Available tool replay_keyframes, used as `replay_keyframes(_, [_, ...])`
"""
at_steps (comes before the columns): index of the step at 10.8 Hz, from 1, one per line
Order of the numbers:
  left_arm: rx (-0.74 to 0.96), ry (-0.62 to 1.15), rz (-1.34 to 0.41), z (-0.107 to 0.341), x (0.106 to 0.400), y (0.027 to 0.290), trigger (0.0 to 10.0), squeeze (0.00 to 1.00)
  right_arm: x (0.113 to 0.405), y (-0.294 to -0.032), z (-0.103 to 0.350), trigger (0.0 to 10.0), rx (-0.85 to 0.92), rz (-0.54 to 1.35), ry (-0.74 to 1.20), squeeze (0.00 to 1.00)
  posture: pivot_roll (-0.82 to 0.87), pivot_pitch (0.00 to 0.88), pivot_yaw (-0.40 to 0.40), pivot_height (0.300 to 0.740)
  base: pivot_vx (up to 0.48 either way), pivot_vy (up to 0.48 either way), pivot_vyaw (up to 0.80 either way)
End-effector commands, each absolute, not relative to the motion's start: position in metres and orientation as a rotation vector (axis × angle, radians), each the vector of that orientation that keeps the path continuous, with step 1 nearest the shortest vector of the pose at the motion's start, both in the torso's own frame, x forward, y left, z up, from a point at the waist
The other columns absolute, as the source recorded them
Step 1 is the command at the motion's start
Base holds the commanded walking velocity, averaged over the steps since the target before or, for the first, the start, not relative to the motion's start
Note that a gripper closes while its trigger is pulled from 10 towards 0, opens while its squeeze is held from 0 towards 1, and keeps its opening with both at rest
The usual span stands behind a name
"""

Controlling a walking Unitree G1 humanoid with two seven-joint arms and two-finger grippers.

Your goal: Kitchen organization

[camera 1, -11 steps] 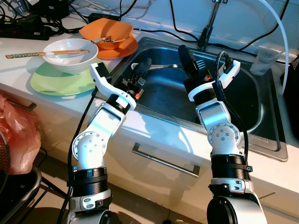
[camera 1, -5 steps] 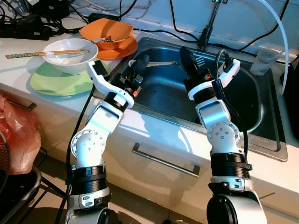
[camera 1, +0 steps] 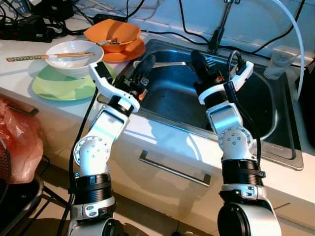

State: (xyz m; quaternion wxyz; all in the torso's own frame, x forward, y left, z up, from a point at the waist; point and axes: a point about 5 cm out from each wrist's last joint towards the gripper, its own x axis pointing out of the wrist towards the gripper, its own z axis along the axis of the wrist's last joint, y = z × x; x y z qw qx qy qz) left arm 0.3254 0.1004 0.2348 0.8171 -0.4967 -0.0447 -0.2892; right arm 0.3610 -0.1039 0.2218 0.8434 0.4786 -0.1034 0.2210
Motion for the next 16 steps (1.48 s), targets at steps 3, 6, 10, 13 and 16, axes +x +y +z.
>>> replay_keyframes(3, [-1.020,-0.015,-0.588,0.2224,0.3287,0.0950,0.0,0.00,0.3595,-0.0976,0.2450,0.0,0.999,0.527,-0.304,0.00,0.02,0.065,-0.033,0.740,0.000,0.000,0.00])
replay_keyframes(6, [-1.015,-0.005,-0.594,0.2217,0.3288,0.0935,0.0,0.00,0.3595,-0.0972,0.2446,0.0,0.996,0.526,-0.304,0.00,0.02,0.066,-0.031,0.740,0.000,0.000,0.00])
replay_keyframes(10, [-1.014,0.010,-0.603,0.2204,0.3291,0.0914,0.0,0.00,0.3593,-0.0977,0.2436,0.0,0.996,0.521,-0.302,0.00,0.02,0.065,-0.029,0.740,0.000,0.000,0.00])
replay_keyframes(13, [-1.016,0.023,-0.603,0.2180,0.3294,0.0913,10.0,1.00,0.3598,-0.0966,0.2432,10.0,0.980,0.522,-0.295,0.00,0.02,0.066,-0.032,0.740,0.000,0.000,0.00])
replay_keyframes(16, [-1.018,0.038,-0.619,0.2165,0.3278,0.0906,10.0,1.00,0.3601,-0.0962,0.2425,10.0,0.976,0.513,-0.292,0.00,0.02,0.064,-0.030,0.740,0.000,0.000,0.00])
